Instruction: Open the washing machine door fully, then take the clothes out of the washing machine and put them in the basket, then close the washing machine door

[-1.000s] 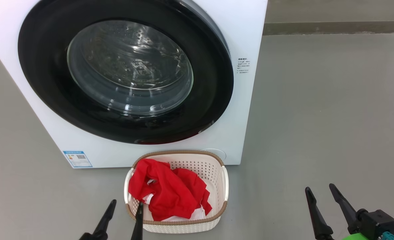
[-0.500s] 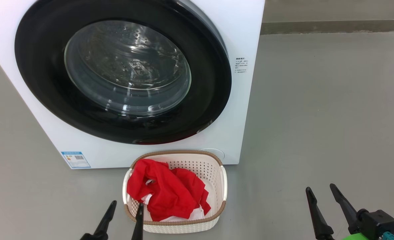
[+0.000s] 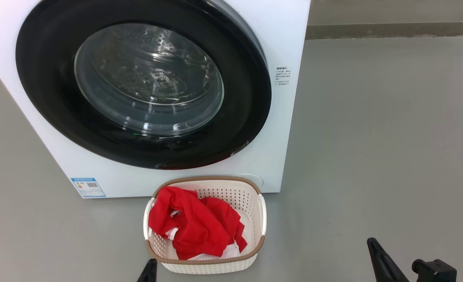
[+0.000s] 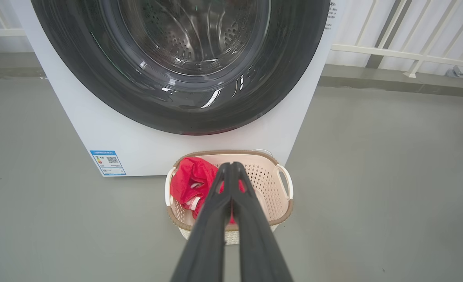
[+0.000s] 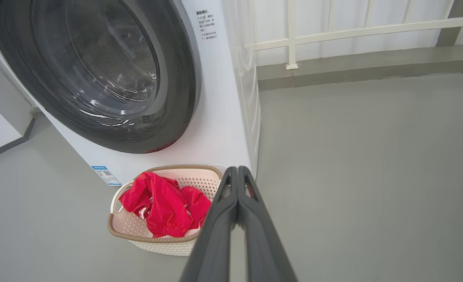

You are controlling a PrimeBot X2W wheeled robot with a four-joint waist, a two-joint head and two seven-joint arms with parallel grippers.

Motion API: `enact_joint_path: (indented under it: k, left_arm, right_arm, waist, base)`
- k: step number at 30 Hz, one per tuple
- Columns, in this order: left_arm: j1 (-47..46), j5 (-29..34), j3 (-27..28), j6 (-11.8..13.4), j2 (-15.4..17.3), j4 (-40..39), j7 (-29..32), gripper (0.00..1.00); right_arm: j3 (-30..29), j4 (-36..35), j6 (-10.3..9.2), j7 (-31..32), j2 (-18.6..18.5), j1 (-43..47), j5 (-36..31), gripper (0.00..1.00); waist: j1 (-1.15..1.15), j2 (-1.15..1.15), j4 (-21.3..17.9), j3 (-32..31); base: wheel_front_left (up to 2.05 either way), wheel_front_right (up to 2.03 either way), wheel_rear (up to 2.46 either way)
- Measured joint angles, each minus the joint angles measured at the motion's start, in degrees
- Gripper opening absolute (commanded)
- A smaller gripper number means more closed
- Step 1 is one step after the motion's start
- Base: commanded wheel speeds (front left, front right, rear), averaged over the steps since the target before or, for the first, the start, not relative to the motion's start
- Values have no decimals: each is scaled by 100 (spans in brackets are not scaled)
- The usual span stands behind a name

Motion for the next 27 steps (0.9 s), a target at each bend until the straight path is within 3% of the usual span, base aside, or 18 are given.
enact_joint_path:
  k: [27]
  left_arm:
    - [-100,-1652,357,-258,-43,58,331,0]
  right_arm:
    - [-46,41,0,303,-30,-169,1600,0]
  waist:
    - [0,0,-70,39]
  base:
    - [0,0,0]
